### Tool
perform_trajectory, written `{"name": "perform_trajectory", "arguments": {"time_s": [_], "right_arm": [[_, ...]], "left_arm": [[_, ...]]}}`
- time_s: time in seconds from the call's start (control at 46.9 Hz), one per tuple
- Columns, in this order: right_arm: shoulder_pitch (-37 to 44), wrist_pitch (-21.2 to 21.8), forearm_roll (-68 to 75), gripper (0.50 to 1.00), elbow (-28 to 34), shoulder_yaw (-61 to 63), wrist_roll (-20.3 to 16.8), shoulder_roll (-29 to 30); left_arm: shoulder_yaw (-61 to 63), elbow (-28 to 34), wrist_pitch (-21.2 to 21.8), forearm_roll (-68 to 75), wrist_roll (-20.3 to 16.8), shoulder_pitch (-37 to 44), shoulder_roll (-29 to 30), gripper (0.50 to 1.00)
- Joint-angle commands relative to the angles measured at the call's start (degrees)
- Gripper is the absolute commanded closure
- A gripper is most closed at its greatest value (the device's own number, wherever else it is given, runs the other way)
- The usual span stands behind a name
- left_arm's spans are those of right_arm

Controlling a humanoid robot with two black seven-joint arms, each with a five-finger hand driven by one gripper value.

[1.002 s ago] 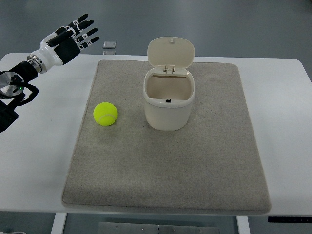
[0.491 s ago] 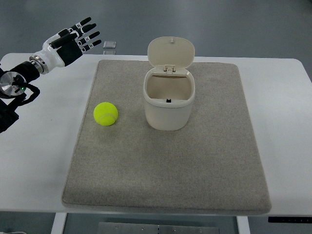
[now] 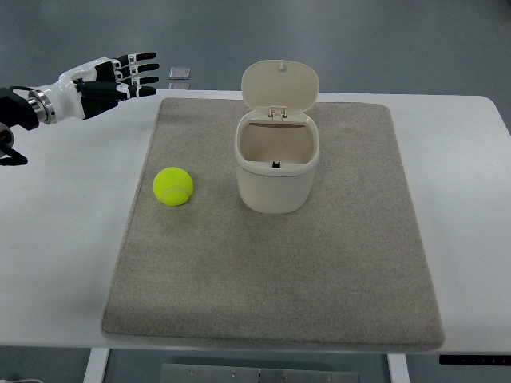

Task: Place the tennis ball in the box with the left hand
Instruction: 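Reach the left hand down toward the tennis ball and open fingers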

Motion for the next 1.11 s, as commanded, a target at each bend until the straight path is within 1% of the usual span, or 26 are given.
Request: {"name": "perform_trajectory", "arguments": {"time_s": [0.0,0.085,0.256,0.512,0.533,0.576,0.64,0.768,0.81,0.853,0.896,0.938,1.088], "right_arm": [[0.03,0.08,0.0,0.599,-0.03,0.0,0.0,0.0],[0.03,0.08,0.0,0.599,-0.03,0.0,0.0,0.0],[0.03,-0.01,0.0,0.599,-0.03,0.0,0.0,0.0],[0.03,-0.01,0.0,0.599,-0.03,0.0,0.0,0.0],[0.03,-0.01,0.0,0.599,-0.03,0.0,0.0,0.0],[0.03,-0.01,0.0,0.599,-0.03,0.0,0.0,0.0],[0.03,-0.01,0.0,0.599,0.06,0.0,0.0,0.0],[0.03,-0.01,0.0,0.599,0.06,0.0,0.0,0.0],[0.03,-0.01,0.0,0.599,-0.03,0.0,0.0,0.0],[0.03,-0.01,0.0,0.599,0.06,0.0,0.0,0.0],[0.03,-0.01,0.0,0.599,-0.03,0.0,0.0,0.0],[0.03,-0.01,0.0,0.599,-0.03,0.0,0.0,0.0],[0.03,-0.01,0.0,0.599,-0.03,0.0,0.0,0.0]], "left_arm": [[0.01,-2.91,0.03,6.11,-4.19,0.23,3.17,0.51],[0.01,-4.93,0.03,11.56,-7.53,0.23,5.11,0.51],[1.15,-9.24,0.03,22.55,-12.1,0.32,8.97,0.519],[5.45,-16.79,0.03,34.33,-25.02,0.32,14.86,0.523],[6.07,-17.67,0.92,35.47,-25.99,0.32,15.3,0.523],[7.56,-19.17,3.99,37.67,-27.66,0.32,15.92,0.523],[10.02,-20.75,10.22,41.09,-29.6,0.32,16.19,0.523],[17.49,-23.3,24.9,47.86,-29.89,0.23,16.1,0.521],[19.78,-23.92,29.12,50.15,-29.89,0.14,15.92,0.521],[21.71,-24.09,32.29,52.26,-29.89,-0.03,15.57,0.521],[23.21,-24.1,34.32,54.45,-29.89,-0.21,15.31,0.521],[24.35,-24.1,35.29,56.65,-29.89,-0.47,14.78,0.521],[24.8,-24.1,35.47,60.44,-29.89,-0.83,12.32,0.521]]}}
